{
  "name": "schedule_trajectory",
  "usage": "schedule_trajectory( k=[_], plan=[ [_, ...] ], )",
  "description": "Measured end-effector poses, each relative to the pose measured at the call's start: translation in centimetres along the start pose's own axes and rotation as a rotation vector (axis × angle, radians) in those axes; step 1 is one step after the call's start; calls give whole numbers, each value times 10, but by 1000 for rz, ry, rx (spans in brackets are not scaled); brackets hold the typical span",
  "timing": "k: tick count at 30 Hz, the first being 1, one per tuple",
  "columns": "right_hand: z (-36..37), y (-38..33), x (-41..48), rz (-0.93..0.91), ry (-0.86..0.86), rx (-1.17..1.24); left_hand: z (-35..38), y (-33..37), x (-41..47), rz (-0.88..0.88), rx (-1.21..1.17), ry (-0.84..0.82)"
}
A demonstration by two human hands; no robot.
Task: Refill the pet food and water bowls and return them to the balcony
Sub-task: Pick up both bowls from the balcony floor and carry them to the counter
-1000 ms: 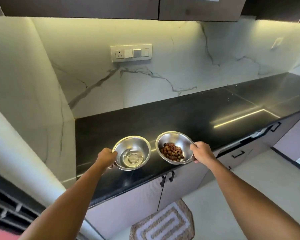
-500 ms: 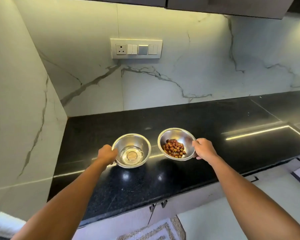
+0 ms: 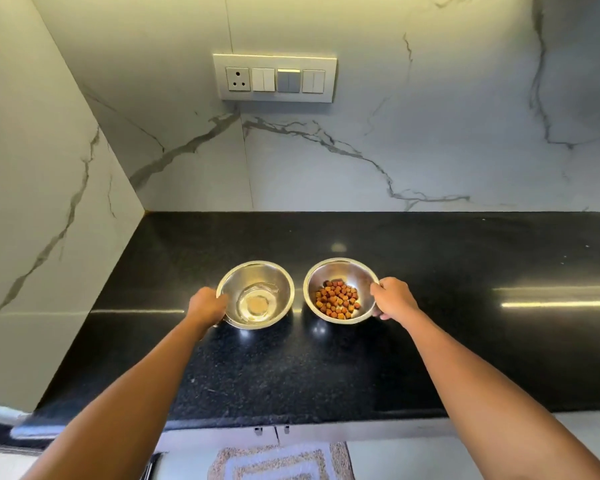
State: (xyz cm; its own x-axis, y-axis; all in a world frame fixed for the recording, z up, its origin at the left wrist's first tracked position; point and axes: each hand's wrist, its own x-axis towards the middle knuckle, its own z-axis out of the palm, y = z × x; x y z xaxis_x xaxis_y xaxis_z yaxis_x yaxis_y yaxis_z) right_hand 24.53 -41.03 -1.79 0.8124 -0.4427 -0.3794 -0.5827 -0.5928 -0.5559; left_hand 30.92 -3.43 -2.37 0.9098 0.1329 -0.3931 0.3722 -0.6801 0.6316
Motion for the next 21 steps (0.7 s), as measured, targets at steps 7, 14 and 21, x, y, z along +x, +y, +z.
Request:
schedule_trajectory(
  k=[7, 14, 21],
  plan=[
    [1, 4, 16, -11, -28, 9, -3, 0, 2, -29, -20, 22],
    [1, 2, 16, -1, -42, -1, -17, -12, 12, -74, -25, 46],
    [5, 4, 9, 46, -44, 9, -19, -16, 14, -89, -19, 66]
  ],
)
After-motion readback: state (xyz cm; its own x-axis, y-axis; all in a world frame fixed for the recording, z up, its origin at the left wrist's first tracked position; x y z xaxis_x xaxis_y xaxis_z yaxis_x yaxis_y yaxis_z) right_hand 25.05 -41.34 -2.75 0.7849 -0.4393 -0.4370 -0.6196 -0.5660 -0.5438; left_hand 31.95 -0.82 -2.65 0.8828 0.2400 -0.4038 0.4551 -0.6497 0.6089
